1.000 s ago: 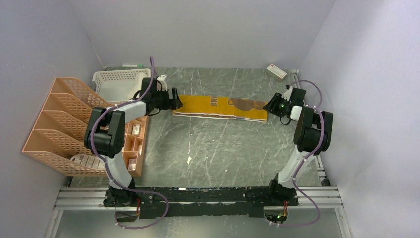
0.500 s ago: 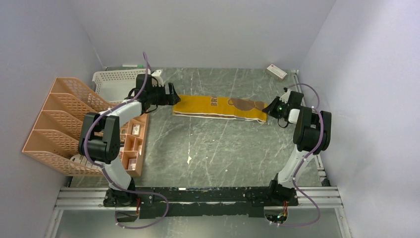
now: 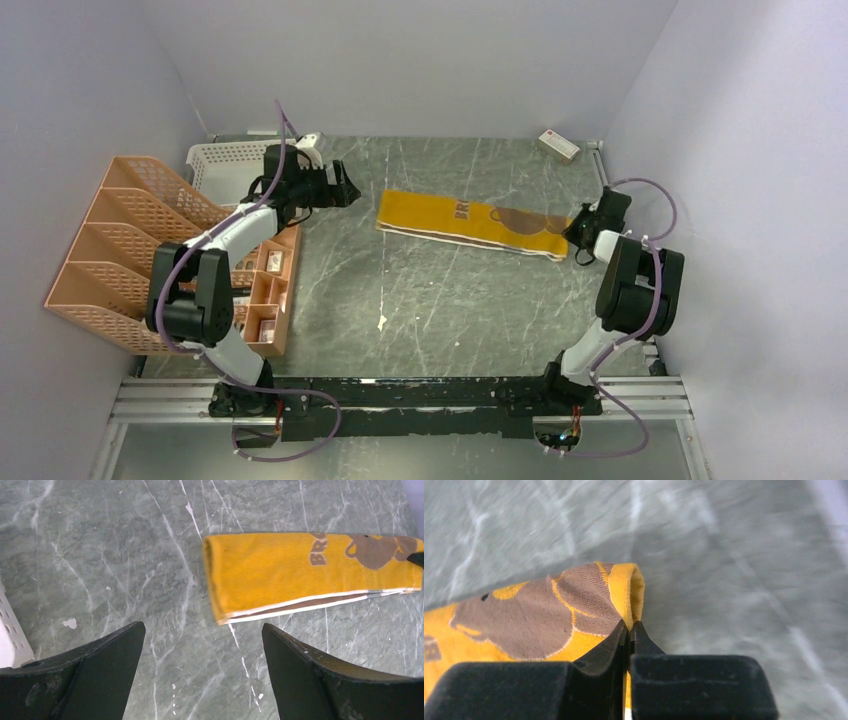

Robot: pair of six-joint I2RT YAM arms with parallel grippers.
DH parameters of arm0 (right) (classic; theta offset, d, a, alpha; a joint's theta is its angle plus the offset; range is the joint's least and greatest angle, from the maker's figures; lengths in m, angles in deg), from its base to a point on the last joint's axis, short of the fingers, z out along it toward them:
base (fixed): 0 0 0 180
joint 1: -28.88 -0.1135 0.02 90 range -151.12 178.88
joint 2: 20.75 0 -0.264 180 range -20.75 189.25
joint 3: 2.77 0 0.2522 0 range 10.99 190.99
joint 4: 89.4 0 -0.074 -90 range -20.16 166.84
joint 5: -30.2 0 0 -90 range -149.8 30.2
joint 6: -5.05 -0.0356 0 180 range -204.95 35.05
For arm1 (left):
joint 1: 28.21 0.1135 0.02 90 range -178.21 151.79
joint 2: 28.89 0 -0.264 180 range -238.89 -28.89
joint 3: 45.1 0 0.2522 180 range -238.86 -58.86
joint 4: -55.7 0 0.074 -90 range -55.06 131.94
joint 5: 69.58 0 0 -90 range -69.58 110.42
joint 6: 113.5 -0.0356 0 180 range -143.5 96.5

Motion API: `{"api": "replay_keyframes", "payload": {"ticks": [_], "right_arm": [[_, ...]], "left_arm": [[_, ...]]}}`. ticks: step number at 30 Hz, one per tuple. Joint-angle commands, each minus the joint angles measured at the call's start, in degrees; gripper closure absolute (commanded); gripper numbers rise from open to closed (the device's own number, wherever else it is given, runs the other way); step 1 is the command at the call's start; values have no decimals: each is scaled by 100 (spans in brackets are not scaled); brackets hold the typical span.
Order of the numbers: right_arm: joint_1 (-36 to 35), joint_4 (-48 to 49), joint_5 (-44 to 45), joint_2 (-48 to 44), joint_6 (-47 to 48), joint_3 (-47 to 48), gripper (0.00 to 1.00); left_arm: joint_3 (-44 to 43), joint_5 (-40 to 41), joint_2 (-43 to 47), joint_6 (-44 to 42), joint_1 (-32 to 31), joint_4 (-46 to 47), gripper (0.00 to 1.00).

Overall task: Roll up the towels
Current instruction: Fold the towel at the center of the board.

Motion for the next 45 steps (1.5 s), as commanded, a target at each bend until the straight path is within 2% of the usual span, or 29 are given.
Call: {"api": "replay_keyframes", "payload": {"ticks": [1,5,9,14,17,21,28,33,42,45], "right_arm": [[206,-308,1570,-457,118,158,100],[78,-373,2389,-942,265,193,100],[-708,-722,2812,-1110,741,644,100],[-1732,-2050,2134,-498,776,1870,100],[-2123,-2391,1310,-148,429,2365,100],[-2694,-2586,648,411,91,2969,100],[-3572,-2990,452,1555,-420,4173,100],[-4060,-2800,616,2113,-882,4708,100],[-4494,-2749,782,2995,-1295,5722,100],[-4547,-2765,819,3173,-1317,5793,100]], "left_arm": [[96,-24,225,42,49,-115,1],[79,-25,314,40,51,-170,1],[70,-104,380,81,49,-173,1],[64,-227,424,134,51,-277,1],[115,-371,474,135,46,-276,1],[162,-385,564,131,50,-391,1],[389,-583,735,282,51,-297,0],[540,-650,863,401,59,-268,0],[678,-744,1128,445,112,-278,0],[717,-744,1168,448,127,-286,0]]}}
